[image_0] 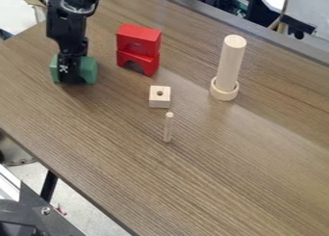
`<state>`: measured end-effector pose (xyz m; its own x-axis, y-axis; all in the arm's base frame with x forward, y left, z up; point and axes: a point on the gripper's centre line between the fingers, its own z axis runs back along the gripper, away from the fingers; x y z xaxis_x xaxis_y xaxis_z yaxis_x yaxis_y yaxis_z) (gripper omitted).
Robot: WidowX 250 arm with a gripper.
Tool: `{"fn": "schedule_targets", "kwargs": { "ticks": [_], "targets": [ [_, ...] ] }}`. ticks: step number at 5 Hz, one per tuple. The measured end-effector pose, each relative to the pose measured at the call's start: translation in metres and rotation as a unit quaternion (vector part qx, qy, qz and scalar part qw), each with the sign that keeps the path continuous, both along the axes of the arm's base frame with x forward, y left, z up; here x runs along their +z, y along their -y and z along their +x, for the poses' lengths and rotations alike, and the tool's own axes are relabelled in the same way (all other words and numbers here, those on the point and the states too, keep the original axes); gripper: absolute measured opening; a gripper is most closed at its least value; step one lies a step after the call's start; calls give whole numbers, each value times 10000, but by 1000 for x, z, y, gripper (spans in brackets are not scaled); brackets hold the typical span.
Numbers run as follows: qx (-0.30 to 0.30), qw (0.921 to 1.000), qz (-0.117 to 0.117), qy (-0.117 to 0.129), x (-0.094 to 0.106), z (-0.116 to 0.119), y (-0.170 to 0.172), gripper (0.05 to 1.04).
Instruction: Put the green arc on top of the red arc tower
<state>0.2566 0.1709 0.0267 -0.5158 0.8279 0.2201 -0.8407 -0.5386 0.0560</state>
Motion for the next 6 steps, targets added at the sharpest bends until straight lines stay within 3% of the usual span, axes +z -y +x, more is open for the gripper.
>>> {"fn": "schedule_targets", "kwargs": {
  "ticks": [1,2,3,4,6],
  "targets": [
    [46,9995,-136,270,23,4,6,604],
    [18,9964,-333,782,68,19,11,604],
    [-138,9922,-517,1124,96,30,16,604],
    [-335,9896,-598,1264,113,41,19,604],
    [-967,9879,-533,1087,115,69,43,604]
  ]
}}
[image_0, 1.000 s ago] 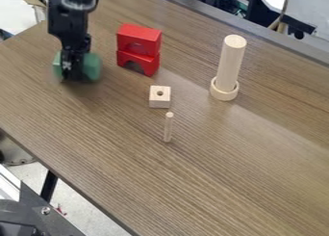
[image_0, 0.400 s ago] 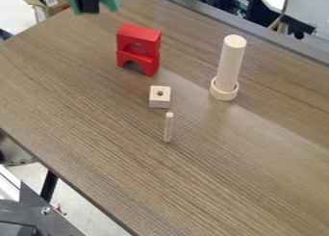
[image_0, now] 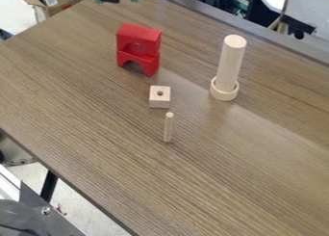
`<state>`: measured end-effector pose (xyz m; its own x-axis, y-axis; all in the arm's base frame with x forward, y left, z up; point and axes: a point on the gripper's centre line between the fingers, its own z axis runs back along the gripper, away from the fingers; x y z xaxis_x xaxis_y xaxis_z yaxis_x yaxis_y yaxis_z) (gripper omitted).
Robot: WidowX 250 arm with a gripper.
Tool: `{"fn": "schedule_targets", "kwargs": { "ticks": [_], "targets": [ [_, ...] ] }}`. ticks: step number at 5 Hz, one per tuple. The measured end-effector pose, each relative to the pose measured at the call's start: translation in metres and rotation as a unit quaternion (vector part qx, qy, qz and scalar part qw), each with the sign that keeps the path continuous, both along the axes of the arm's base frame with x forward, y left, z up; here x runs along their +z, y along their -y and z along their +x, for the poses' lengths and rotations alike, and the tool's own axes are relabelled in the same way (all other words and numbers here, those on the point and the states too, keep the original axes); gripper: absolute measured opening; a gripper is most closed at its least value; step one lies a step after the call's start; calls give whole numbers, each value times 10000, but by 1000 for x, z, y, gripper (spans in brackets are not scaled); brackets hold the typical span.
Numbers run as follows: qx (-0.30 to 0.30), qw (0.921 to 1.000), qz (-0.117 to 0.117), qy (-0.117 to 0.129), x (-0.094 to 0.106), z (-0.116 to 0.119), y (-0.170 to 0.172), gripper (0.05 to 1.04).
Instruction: Put the green arc on top of the red arc tower
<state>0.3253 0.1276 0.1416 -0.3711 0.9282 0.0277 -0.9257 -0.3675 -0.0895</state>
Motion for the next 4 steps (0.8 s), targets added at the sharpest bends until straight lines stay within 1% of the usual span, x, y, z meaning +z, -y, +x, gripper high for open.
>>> {"fn": "schedule_targets", "kwargs": {
  "ticks": [1,2,3,4],
  "targets": [
    [-206,9992,257,-239,-6,10,8,604],
    [-293,9984,325,-361,-15,17,14,604],
    [-230,9982,353,-434,-22,20,12,604],
    [-173,9980,438,-432,-28,24,9,604]
  ]
}}
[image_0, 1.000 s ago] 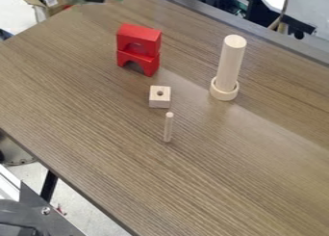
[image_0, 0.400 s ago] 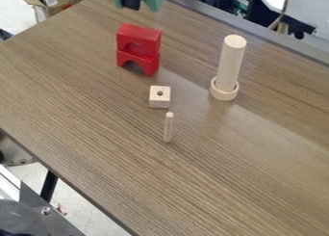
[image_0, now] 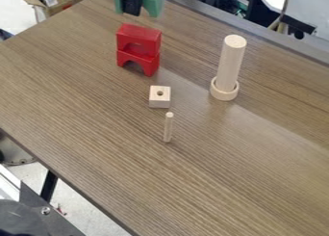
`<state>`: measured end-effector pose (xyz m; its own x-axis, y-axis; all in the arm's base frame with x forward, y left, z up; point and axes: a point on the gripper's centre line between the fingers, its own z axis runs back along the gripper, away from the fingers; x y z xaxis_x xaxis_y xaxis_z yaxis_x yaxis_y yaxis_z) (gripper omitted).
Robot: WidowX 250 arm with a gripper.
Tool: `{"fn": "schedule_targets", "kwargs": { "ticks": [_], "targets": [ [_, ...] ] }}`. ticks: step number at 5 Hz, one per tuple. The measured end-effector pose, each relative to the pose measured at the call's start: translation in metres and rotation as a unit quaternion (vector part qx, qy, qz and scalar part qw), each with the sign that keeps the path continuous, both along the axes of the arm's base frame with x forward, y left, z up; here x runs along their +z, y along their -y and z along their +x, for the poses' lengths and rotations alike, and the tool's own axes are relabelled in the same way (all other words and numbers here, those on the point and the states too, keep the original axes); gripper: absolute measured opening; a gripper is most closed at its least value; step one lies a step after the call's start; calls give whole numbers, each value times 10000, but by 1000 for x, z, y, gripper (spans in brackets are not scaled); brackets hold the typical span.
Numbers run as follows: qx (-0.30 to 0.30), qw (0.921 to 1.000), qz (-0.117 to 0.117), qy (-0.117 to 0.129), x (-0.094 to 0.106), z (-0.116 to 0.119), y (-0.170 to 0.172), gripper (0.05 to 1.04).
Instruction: Put the green arc on top of the red arc tower
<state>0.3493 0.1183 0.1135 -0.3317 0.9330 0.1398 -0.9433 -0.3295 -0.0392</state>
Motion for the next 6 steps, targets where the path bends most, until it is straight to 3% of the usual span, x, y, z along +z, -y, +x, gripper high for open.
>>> {"fn": "schedule_targets", "kwargs": {
  "ticks": [2,5,6],
  "targets": [
    [94,9999,44,21,-6,2,-2,604],
    [72,9997,95,-216,-22,-9,2,604],
    [5,9996,125,-272,-26,-12,4,668]
  ]
}}
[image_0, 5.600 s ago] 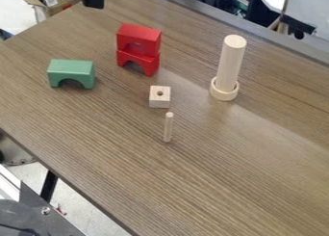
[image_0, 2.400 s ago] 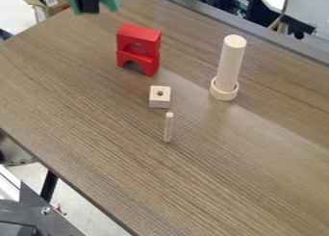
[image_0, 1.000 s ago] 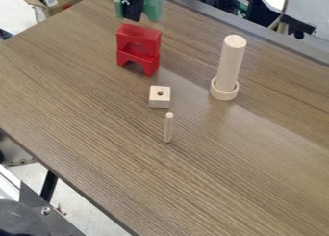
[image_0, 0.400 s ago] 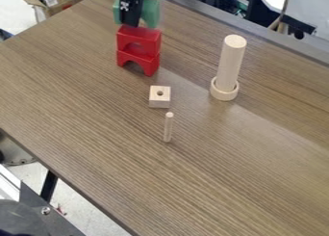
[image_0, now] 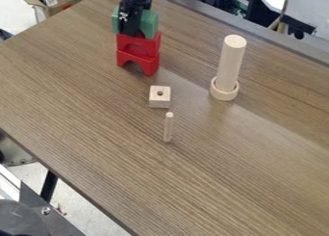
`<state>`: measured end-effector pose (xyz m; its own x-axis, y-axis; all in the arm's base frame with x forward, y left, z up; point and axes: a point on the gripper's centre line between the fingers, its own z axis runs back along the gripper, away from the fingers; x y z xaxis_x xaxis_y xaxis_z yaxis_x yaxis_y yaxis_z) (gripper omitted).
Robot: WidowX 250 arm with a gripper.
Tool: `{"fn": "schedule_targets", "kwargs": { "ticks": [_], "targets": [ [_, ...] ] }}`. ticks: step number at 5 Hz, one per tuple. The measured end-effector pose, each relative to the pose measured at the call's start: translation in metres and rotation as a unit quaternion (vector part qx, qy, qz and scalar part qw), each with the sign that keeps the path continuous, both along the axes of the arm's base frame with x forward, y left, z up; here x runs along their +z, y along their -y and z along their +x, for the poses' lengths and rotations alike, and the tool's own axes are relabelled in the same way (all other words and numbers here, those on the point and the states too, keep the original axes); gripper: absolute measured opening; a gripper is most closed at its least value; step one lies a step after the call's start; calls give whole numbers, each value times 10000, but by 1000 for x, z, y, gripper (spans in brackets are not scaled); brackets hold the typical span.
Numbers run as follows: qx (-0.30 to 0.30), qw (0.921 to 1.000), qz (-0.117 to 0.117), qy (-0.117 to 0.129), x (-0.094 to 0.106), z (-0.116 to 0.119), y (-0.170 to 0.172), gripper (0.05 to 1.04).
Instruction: Put the green arc on top of the red arc tower
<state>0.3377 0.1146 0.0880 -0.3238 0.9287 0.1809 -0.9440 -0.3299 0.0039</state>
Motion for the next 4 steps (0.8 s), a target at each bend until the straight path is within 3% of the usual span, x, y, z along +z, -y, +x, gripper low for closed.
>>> {"fn": "schedule_targets", "kwargs": {
  "ticks": [1,2,4],
  "targets": [
    [9,10000,-2,-81,-2,-3,1,952],
    [-17,10000,10,-10,4,-2,5,1003],
    [90,9995,-137,280,26,0,6,999]
  ]
}}
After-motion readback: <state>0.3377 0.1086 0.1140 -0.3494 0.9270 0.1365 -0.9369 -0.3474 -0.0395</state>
